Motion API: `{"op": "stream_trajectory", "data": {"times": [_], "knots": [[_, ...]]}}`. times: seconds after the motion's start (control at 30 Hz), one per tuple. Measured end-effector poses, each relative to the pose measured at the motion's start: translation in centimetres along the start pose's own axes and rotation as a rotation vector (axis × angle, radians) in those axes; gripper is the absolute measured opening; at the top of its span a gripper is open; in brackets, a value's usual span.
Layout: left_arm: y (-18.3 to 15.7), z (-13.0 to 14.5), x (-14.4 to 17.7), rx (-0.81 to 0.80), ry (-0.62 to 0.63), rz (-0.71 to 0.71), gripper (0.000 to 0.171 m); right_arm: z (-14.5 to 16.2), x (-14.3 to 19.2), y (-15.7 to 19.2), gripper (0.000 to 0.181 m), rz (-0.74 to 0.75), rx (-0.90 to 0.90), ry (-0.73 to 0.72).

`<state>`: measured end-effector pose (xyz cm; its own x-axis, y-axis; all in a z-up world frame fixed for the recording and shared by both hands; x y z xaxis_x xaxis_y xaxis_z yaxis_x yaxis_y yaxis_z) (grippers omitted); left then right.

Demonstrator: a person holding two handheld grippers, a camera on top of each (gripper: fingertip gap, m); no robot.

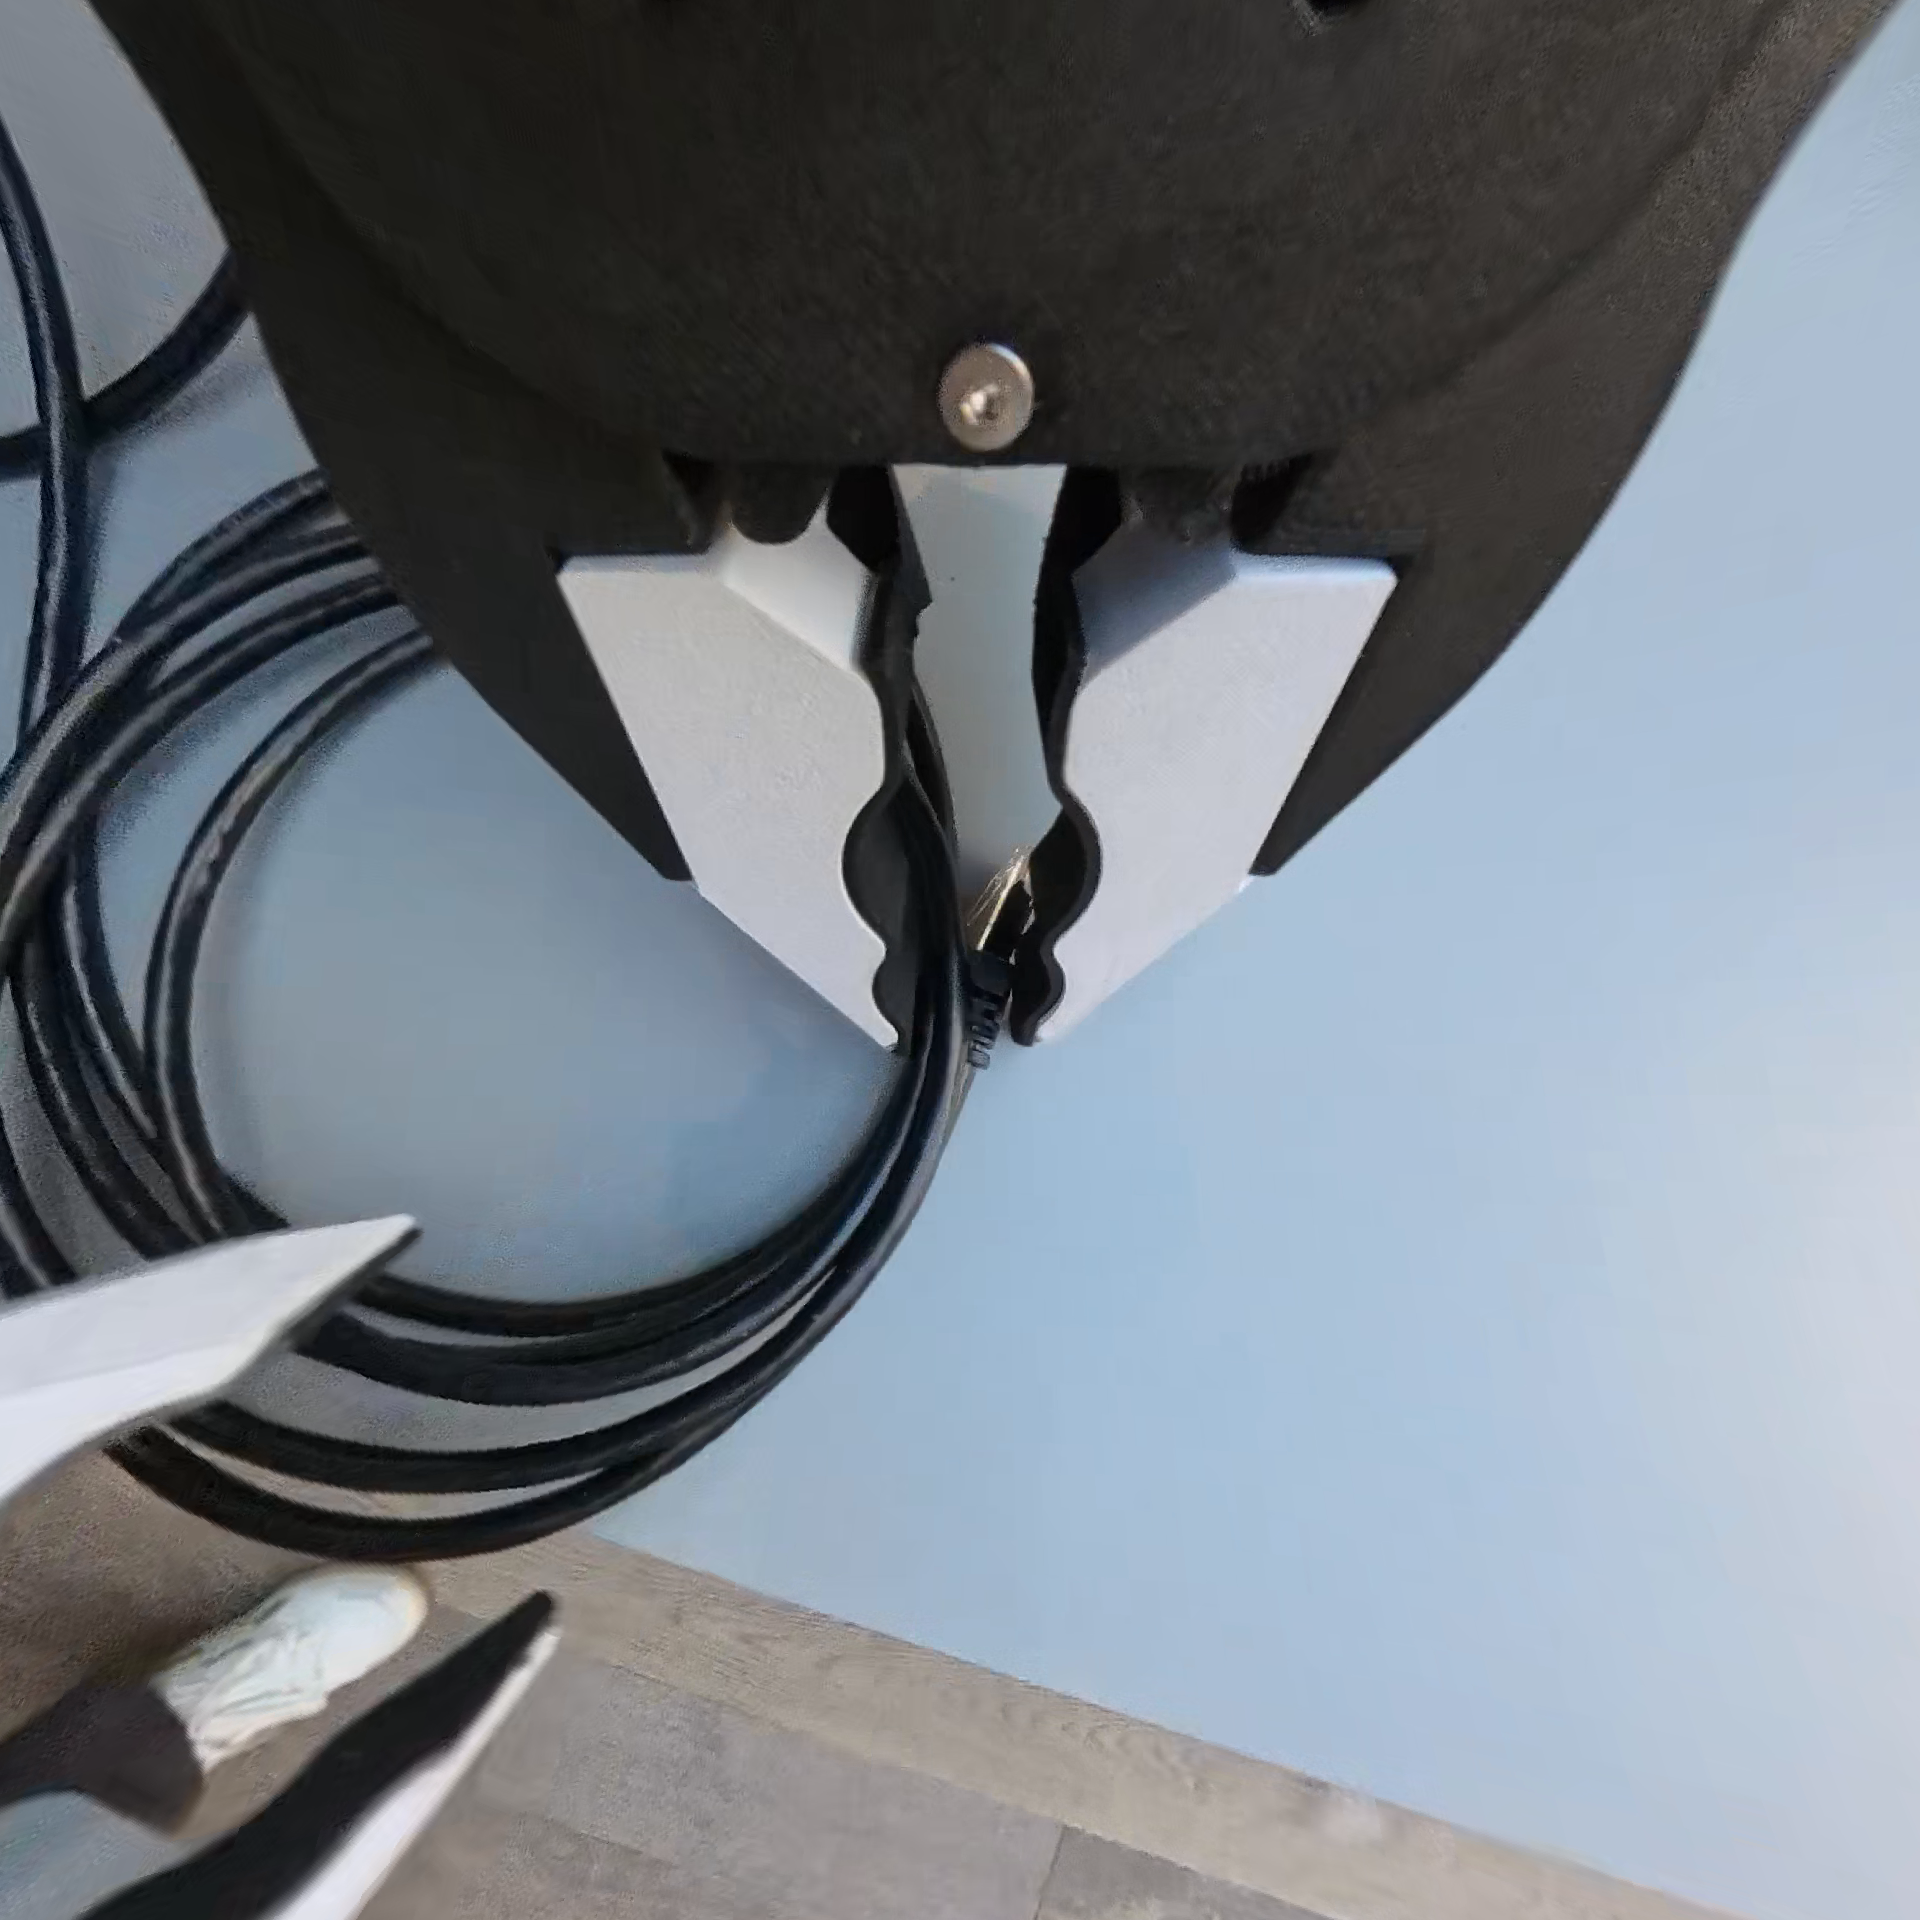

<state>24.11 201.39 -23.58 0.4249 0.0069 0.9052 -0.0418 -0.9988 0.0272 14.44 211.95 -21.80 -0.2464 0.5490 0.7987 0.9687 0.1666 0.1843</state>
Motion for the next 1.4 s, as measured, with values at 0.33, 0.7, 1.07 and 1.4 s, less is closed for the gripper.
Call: {"op": "stream_trajectory", "data": {"times": [0.33,0.7,1.07,1.4], "knots": [[-0.1,1.9,0.8,0.309,-0.042,-0.156,0.016,0.5,-2.3,-1.0,0.047,0.111,-0.011,0.118],[-1.5,-0.1,-0.1,0.283,-0.023,-0.135,0.015,1.9,-1.5,-3.7,0.014,-0.209,-0.401,0.198],[-2.3,-1.9,-0.8,0.246,-0.054,-0.041,0.015,1.3,-0.4,-6.7,0.009,-0.152,-0.19,0.374],[-2.7,-1.6,-0.8,0.222,-0.058,-0.101,0.014,3.3,-3.2,-5.5,0.008,-0.272,-0.25,0.515]]}}
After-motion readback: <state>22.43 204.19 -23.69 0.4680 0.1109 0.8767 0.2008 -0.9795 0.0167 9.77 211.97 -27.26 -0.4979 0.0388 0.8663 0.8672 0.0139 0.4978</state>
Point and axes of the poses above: each gripper's, where its closed fingertips meet, x back along the fingers, z out of its underside, y = z × x across the jaws, the point moved 6 cm from there along x, back along the fingers, and after that the axes turned 5 degrees about y, right-handed, at the moved point
